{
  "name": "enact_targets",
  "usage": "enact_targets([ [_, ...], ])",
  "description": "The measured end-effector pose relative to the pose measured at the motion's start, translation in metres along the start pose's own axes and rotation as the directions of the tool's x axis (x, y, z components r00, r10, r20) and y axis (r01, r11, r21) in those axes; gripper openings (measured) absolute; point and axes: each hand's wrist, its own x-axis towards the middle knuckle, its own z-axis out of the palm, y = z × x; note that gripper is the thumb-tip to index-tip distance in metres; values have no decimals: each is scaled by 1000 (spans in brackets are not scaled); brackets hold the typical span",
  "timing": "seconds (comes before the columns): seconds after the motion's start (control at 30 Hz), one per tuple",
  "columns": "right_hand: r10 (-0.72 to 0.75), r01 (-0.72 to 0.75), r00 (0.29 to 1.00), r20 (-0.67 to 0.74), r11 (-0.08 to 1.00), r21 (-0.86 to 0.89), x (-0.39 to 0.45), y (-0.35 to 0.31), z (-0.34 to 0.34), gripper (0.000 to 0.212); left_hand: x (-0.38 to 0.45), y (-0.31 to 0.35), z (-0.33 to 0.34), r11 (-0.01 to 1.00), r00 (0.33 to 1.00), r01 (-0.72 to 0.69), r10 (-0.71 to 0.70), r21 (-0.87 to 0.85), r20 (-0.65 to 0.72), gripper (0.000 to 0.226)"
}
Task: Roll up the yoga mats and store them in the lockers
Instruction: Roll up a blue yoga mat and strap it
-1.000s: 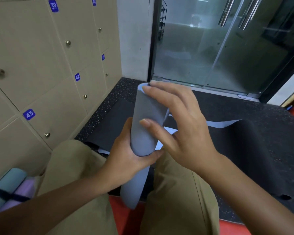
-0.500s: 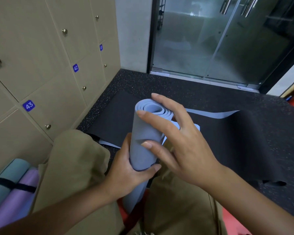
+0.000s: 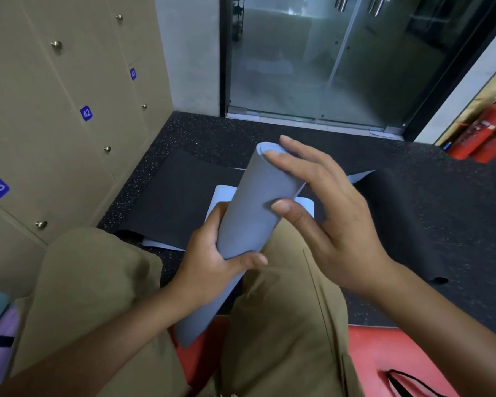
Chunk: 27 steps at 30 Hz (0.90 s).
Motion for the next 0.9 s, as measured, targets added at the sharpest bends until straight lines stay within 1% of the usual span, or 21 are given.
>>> enact_targets([
  [0.07, 54, -53, 997, -60, 998, 16, -5, 5, -13, 48, 15, 5, 3, 997, 997, -17, 11, 73, 80, 74],
  [0.17, 229, -215, 962, -149, 971, 105, -21, 16, -30, 55, 38, 11, 11, 977, 969, -17, -36, 213, 244, 75],
  [0.3, 467, -432, 868, -169, 878, 204, -59, 36, -47, 61, 63, 14, 28, 899, 880, -42, -174, 437, 443, 63],
  [0.4, 581, -536, 791, -189, 809, 242, -89, 44, -58, 65, 71, 8, 47, 847, 818, -113, -218, 520, 532, 63],
  [0.47, 647, -592, 738, -192, 757, 275, -107, 47, -63, 66, 74, 2, 63, 829, 791, -181, -197, 529, 579, 68],
  [0.57, 738, -670, 650, -179, 668, 323, -129, 51, -70, 65, 80, -4, 83, 721, 767, -328, -175, 611, 617, 74],
  [0.63, 778, -709, 602, -178, 624, 329, -142, 52, -75, 67, 83, -7, 93, 662, 744, -391, -182, 639, 643, 73],
  [0.73, 820, -767, 556, -138, 570, 295, -157, 53, -82, 69, 84, -12, 104, 607, 719, -451, -186, 654, 670, 72],
  [0.8, 840, -806, 528, -127, 543, 236, -170, 57, -90, 60, 88, -16, 109, 600, 720, -449, -195, 662, 666, 80],
  [0.83, 847, -829, 515, -128, 531, 175, -179, 60, -93, 54, 91, -17, 110, 607, 720, -435, -209, 665, 662, 85],
  [0.9, 875, -879, 476, -92, 476, -15, -200, 67, -103, 44, 97, -20, 113, 629, 710, -405, -241, 664, 662, 88],
])
